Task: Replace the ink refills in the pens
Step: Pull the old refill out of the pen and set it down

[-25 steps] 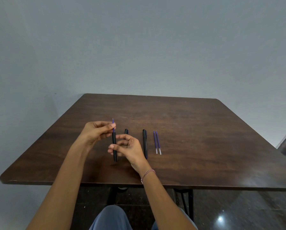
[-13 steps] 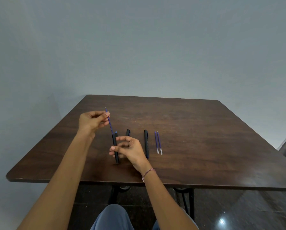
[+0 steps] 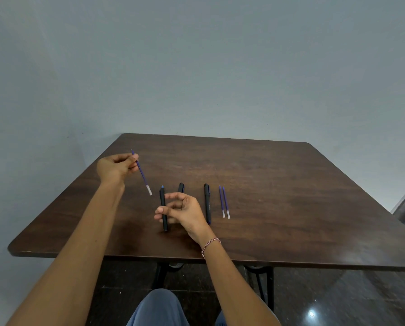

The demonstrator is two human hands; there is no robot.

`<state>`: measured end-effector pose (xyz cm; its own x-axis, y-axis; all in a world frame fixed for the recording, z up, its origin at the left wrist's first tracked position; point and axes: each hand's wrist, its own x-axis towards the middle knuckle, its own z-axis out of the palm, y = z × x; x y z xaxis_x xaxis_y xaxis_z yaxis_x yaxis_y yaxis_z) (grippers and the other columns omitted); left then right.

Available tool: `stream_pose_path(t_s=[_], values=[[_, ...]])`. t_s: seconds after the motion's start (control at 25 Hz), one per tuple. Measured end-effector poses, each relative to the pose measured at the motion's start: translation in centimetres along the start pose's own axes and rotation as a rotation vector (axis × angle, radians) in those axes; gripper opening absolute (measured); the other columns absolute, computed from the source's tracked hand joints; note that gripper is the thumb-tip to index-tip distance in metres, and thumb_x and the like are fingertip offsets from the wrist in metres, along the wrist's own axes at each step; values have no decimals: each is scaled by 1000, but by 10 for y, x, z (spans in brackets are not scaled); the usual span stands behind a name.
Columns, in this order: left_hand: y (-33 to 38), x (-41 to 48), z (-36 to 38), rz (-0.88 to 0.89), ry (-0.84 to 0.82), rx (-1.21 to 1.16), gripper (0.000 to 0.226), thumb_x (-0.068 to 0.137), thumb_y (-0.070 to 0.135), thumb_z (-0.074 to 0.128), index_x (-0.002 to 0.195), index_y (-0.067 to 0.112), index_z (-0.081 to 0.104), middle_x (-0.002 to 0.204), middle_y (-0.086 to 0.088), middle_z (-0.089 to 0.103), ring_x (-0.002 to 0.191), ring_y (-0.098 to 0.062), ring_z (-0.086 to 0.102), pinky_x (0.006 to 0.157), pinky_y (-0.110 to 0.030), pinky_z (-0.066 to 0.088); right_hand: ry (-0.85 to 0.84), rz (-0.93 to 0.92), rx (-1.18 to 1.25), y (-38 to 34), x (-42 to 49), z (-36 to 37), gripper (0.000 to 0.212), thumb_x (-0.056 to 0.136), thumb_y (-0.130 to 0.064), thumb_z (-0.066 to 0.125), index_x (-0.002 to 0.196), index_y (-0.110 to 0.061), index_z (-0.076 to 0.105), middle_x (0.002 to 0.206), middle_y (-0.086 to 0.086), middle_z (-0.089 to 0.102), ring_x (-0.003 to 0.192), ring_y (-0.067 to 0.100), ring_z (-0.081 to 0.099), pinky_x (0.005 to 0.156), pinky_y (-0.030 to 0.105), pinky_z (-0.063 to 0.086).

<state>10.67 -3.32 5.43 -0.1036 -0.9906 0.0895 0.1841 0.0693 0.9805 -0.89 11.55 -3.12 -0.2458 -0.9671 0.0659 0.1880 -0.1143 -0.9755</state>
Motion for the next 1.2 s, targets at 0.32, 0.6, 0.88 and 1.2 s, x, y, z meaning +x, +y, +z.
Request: stream_pose_path(t_s=[0.32,0.6,0.88,1.2], values=[[-27,10,-11,-26,-39,643,17,78,6,73,94,0,71,92,-15,71,74,-19,66,81,-34,55,30,-27,4,-1,0,0,34,78,-6,76,107,-11,59,83,9,74,79,25,73,76,36,60],[-38,3,-10,-37,-187,1070,17,80,19,73,92,8,74,82,-7,69,72,-15,61,63,-28,47,55,-22,-2,1,1,0,27,76,-6,78,96,-13,62,86,5,71,82,28,73,85,51,56],[-42,8,-3,-35,-165,1103,20,80,19,74,94,5,74,91,-13,70,86,-22,63,71,-32,48,63,-27,7,0,1,2,24,76,-5,78,92,-13,62,80,1,70,79,27,73,80,44,59],[-44,12,-1,-5,-144,1153,24,79,23,74,94,5,71,97,-15,69,93,-26,61,75,-37,51,65,-27,-9,4,4,1,26,73,-11,81,92,-18,64,82,-1,72,84,29,73,86,53,55]])
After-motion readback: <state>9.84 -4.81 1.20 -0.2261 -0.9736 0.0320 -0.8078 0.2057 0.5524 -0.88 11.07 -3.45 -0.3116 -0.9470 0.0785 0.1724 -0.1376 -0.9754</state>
